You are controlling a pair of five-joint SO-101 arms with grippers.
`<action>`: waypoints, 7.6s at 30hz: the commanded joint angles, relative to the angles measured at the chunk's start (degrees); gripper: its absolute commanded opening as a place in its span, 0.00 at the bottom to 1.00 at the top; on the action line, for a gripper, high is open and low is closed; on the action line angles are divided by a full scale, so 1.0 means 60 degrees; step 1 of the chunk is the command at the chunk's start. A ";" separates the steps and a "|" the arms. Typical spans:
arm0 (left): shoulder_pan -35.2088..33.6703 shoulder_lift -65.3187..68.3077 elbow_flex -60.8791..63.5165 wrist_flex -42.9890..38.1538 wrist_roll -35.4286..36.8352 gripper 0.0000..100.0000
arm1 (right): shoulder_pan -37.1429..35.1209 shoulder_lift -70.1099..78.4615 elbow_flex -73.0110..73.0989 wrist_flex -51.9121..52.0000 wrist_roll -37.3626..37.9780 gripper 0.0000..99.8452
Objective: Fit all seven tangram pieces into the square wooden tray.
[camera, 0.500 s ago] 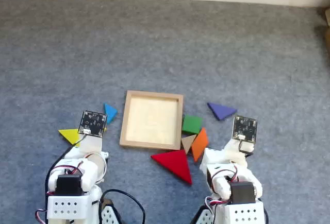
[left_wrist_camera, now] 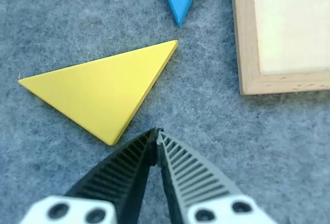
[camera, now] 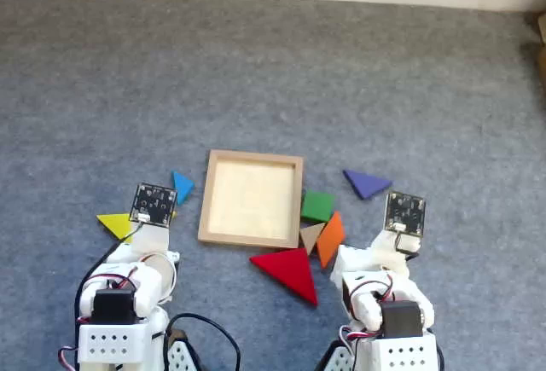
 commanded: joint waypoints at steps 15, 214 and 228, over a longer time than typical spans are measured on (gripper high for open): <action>-0.0125 -0.0330 0.0212 0.0103 -0.0103 0.01 | 0.0095 -0.0168 0.1355 0.0066 0.0117 0.01; -0.0125 -0.0330 0.0212 0.0103 -0.0103 0.01 | -0.6278 1.5802 -0.7231 -0.2645 0.3018 0.30; -0.0125 -0.0330 0.0212 0.0103 -0.0103 0.01 | -0.4183 1.5758 -0.7319 -0.2659 0.4088 0.14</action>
